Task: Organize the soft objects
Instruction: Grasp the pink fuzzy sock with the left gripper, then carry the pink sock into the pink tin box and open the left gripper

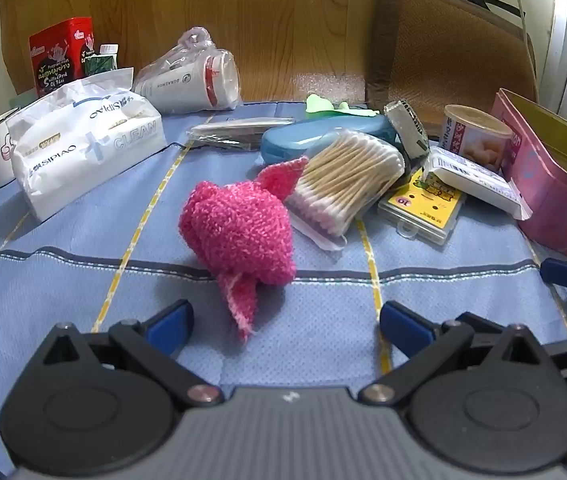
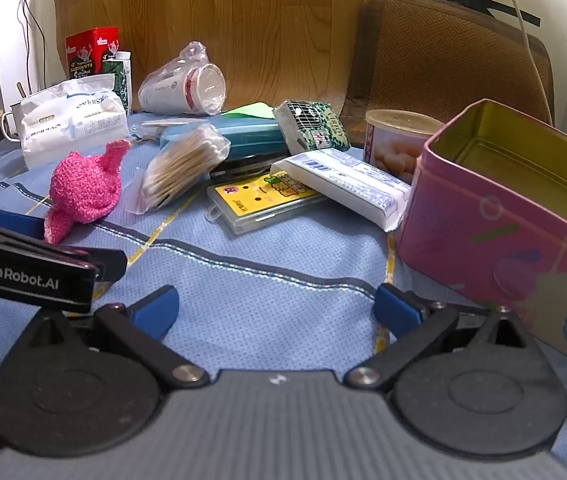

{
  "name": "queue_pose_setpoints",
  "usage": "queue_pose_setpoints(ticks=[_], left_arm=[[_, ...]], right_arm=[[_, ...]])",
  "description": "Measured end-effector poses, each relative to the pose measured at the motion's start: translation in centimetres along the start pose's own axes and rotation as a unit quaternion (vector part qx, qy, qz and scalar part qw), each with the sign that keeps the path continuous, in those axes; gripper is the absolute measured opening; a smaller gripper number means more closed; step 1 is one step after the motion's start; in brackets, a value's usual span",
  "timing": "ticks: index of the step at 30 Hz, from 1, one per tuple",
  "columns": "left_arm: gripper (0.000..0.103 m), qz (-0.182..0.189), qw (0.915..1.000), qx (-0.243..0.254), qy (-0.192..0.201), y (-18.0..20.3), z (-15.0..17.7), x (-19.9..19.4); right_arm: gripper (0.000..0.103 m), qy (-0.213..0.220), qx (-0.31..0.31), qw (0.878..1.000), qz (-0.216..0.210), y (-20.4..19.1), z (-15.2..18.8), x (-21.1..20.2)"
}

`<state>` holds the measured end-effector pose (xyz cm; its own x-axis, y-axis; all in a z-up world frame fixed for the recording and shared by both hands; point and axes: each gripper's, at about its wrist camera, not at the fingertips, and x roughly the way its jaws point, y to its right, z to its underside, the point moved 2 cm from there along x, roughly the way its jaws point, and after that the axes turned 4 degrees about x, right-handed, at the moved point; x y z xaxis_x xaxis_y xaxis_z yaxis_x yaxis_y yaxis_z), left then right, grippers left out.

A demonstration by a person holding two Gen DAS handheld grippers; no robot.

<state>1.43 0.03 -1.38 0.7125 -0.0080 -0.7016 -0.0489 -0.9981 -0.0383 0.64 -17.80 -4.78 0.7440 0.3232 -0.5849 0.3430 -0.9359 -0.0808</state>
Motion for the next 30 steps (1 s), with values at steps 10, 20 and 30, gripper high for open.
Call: queue_pose_setpoints(ticks=[10, 20, 30], left_arm=[[0.103, 0.116, 0.9924, -0.015, 0.037, -3.6, 1.0, -1.1], [0.094, 0.191, 0.9727, -0.095, 0.091, -9.2, -0.1, -3.2], [0.056, 0.244, 0.9620, -0.110, 0.055, -9.4, -3.1, 0.2]], right_arm=[[0.103, -0.009, 0.001, 1.000, -0.009, -0.3, 0.2, 0.0], [0.096, 0.071, -0.043, 0.996, -0.043, -2.4, -0.9, -1.7], [0.068, -0.006, -0.072, 0.980, -0.187, -8.6, -3.6, 3.1]])
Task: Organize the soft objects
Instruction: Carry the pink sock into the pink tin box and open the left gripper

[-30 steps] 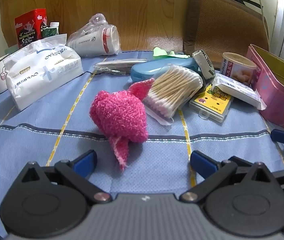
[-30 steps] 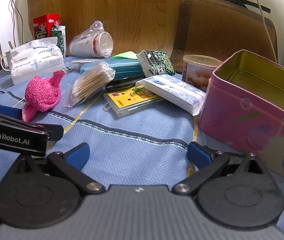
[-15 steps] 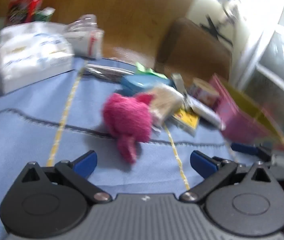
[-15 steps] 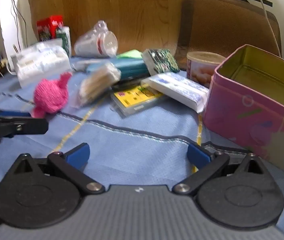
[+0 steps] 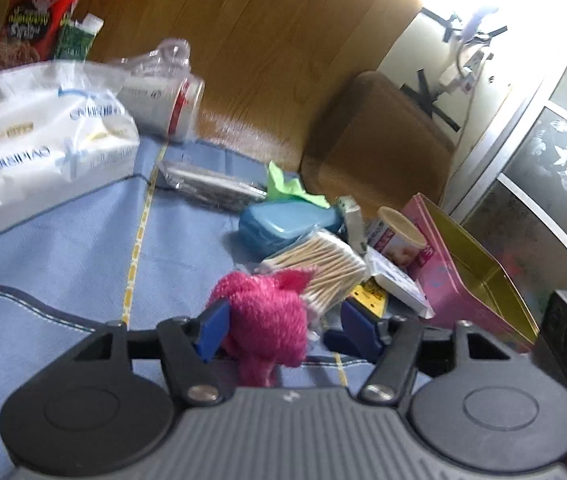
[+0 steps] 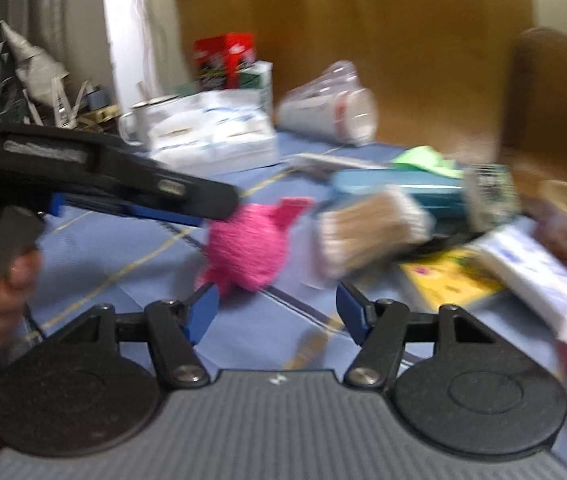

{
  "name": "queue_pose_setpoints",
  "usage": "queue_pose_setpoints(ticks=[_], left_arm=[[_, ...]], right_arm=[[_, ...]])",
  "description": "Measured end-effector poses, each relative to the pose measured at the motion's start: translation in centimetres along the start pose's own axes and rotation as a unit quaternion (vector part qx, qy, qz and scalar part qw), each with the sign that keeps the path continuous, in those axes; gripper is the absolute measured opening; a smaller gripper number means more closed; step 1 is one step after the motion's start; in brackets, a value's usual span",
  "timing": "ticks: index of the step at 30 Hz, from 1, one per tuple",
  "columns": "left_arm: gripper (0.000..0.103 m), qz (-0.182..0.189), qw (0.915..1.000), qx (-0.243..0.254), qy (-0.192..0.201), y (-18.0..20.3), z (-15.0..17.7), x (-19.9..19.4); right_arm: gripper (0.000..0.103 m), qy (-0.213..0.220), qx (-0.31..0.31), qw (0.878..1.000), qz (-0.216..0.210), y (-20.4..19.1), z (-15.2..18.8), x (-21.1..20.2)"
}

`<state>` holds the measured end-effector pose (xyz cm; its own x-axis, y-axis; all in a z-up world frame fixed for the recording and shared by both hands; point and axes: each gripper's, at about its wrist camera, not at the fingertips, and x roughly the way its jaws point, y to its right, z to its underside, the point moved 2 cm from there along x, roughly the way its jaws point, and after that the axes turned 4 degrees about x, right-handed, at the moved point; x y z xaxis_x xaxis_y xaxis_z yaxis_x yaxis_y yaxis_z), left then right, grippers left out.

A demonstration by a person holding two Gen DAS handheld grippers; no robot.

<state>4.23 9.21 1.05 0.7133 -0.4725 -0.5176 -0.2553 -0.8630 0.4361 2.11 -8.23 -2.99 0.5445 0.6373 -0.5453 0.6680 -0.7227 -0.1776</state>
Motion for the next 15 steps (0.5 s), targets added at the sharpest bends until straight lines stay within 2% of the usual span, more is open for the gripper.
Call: queue_pose_setpoints(ticks=[1, 3, 4, 7, 8, 11, 15], left_arm=[[0.052, -0.001, 1.0000, -0.005, -0.003, -0.2, 0.2, 0.1], [0.048, -0.005, 0.9999, -0.009, -0.001, -0.2, 0.5, 0.1], [0.048, -0.004, 1.0000, -0.005, 0.002, 0.1, 0.6, -0.1], [0.046, 0.015, 0.9998, 0.007, 0.010, 1.9, 0.3, -0.6], [0.046, 0.028, 0.9993, 0.019, 0.017, 3.0, 0.0, -0.8], [0.046, 0.077, 0.9949, 0.058, 0.031, 7.0, -0.9, -0.5], [0.046, 0.150, 0.9838, 0.098, 0.018, 13.4, -2.0, 3.1]], right_arm=[[0.067, -0.009, -0.005, 1.000, -0.007, -0.4, -0.2, 0.8], [0.055, -0.020, -0.007, 1.000, -0.018, -0.8, 0.0, 1.7], [0.052, -0.020, -0.004, 1.000, -0.012, -0.6, 0.1, 1.7], [0.038, -0.012, 0.018, 1.000, -0.006, 0.3, 0.4, 0.6], [0.037, -0.006, 0.026, 1.000, -0.006, 0.8, 0.2, 0.1], [0.037, 0.057, 0.008, 0.998, 0.036, 1.8, 0.6, -3.9], [0.037, 0.135, 0.018, 0.983, 0.125, 5.3, 1.7, -10.4]])
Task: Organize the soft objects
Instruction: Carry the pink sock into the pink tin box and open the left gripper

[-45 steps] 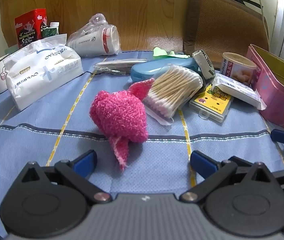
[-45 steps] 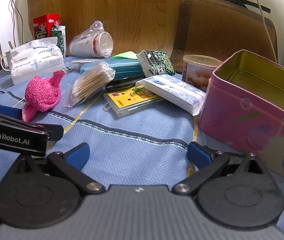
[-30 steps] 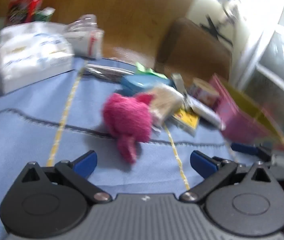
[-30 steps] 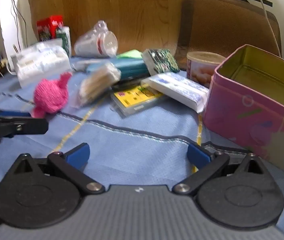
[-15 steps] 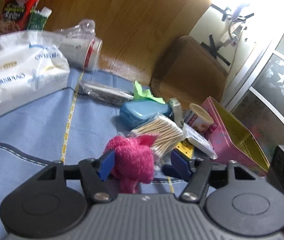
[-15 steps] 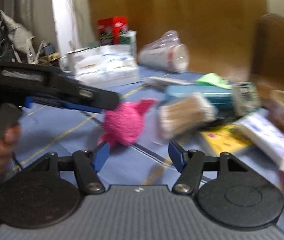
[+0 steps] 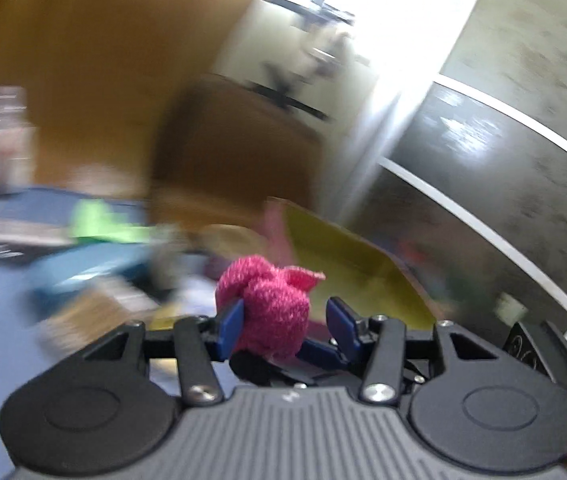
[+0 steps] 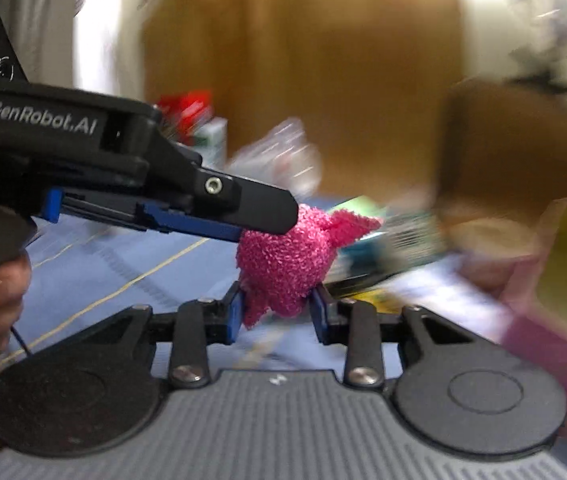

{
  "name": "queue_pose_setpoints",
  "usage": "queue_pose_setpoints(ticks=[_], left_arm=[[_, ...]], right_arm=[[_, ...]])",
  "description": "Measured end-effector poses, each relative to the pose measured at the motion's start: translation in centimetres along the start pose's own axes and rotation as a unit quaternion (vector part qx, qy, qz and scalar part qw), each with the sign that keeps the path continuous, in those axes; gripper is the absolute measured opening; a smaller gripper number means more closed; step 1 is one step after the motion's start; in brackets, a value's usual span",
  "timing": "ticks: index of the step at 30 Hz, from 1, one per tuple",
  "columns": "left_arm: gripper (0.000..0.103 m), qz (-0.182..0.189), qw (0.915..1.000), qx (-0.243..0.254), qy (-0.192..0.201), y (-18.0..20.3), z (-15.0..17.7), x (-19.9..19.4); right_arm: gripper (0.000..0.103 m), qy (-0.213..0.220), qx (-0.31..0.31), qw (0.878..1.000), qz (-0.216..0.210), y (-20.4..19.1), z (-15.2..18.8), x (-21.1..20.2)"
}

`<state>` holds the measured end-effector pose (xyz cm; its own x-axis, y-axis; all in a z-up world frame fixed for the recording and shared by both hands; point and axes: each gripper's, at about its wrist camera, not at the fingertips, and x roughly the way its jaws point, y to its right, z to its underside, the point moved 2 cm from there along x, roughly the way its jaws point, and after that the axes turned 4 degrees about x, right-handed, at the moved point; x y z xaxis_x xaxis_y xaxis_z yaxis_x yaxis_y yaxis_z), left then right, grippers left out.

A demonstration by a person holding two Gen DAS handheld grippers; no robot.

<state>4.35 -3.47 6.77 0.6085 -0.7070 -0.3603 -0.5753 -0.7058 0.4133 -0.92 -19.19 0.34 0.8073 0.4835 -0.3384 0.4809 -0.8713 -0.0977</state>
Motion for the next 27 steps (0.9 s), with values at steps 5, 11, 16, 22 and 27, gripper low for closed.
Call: queue_pose_setpoints(ticks=[5, 11, 16, 22, 27], left_arm=[[0.046, 0.063, 0.9967, 0.020, -0.047, 4.7, -0.7, 8.5], [0.052, 0.040, 0.9969, 0.007, -0.068, 5.4, -0.2, 13.3], [0.060, 0.020, 0.9989, -0.009, -0.042, 4.5, -0.4, 11.1], [0.060, -0.060, 0.9973, -0.030, 0.029, -1.1, 0.7, 2.1], [0.059, -0.141, 0.9819, -0.116, 0.051, -7.9, 3.6, -4.5]], right_arm=[[0.037, 0.036, 0.036, 0.991, 0.123, 7.5, -0.2, -4.6], [0.053, 0.002, 0.054, 0.978, 0.200, 12.0, 0.9, -5.1], [0.070, 0.025, 0.057, 0.973, 0.221, 11.9, 2.2, -6.3], [0.064, 0.062, 0.058, 0.990, 0.110, 7.8, 0.7, -6.1], [0.059, -0.010, 0.055, 0.998, -0.031, 2.3, -0.3, -0.3]])
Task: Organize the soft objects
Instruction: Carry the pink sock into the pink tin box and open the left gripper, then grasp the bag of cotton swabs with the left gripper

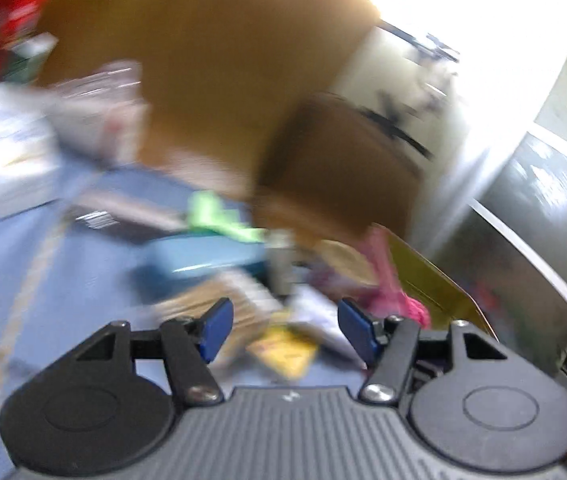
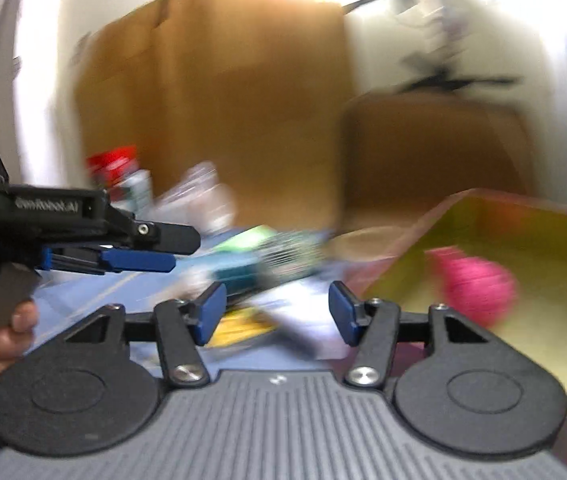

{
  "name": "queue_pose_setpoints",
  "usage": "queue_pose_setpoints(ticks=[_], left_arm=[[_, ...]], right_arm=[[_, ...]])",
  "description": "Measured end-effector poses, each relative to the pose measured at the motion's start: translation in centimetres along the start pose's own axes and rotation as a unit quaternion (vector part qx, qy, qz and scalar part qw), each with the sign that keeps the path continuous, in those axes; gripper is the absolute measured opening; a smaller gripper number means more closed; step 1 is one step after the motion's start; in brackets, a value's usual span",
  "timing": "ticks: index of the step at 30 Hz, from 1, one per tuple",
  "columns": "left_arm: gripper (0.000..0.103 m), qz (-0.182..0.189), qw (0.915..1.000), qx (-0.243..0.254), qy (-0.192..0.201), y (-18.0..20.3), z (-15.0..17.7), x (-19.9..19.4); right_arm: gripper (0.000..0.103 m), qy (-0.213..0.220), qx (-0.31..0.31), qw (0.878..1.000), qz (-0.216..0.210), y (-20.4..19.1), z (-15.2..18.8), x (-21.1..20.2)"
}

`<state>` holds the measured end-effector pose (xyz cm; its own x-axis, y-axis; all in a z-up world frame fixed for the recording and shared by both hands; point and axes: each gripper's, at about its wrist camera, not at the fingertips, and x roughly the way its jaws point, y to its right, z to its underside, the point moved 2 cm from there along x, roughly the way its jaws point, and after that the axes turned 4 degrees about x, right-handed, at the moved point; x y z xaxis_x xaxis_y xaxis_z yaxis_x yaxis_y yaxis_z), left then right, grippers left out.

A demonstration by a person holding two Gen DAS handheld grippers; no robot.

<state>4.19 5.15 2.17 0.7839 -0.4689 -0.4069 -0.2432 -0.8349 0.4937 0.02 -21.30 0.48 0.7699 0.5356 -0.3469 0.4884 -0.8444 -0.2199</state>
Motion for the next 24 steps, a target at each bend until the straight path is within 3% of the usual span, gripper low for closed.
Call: queue_pose_setpoints(ticks=[3, 7, 9, 10, 11, 18, 21, 23, 24], left_arm=[[0.059, -0.017, 0.9987, -0.048, 0.004, -3.5, 0.5, -1.5], [0.059, -0.005, 0.9958, -0.092, -0.002, -6.2, 1.0, -2.2], [0.059, 0.005, 0.9944, -0.105, -0.010, -6.9, 1.3, -2.1], [0.059, 0.008, 0.9939, -0.109, -0.016, -6.8, 1.5, -1.9], [0.063, 0.014, 0.9934, -0.111, -0.023, -7.0, 1.7, -1.8], [0.066, 0.048, 0.9920, -0.092, -0.071, -4.3, 3.6, -0.2], [0.066, 0.052, 0.9929, -0.062, -0.087, -2.4, 4.7, -0.3], [0.066, 0.044, 0.9939, -0.043, -0.091, -1.4, 5.1, -0.4], [0.066, 0.043, 0.9941, -0.037, -0.093, -1.0, 5.3, -0.4]], right_arm=[[0.059, -0.035, 0.007, 0.999, -0.020, -1.8, -1.4, 5.1], [0.059, -0.084, 0.048, 0.995, -0.035, -2.3, -2.3, 10.2], [0.046, -0.103, 0.055, 0.993, -0.026, -2.1, -2.1, 11.7], [0.033, -0.107, 0.064, 0.992, -0.032, -2.1, -1.7, 11.6], [0.032, -0.108, 0.075, 0.991, -0.038, -2.0, -1.5, 11.4], [0.031, -0.112, 0.093, 0.988, -0.045, -2.0, 1.6, 5.3], [0.036, -0.111, 0.094, 0.988, -0.056, -1.6, 3.4, 2.4], [0.048, -0.115, 0.083, 0.988, -0.064, -2.0, 4.0, 1.7], [0.048, -0.116, 0.072, 0.988, -0.065, -2.4, 4.2, 1.7]])
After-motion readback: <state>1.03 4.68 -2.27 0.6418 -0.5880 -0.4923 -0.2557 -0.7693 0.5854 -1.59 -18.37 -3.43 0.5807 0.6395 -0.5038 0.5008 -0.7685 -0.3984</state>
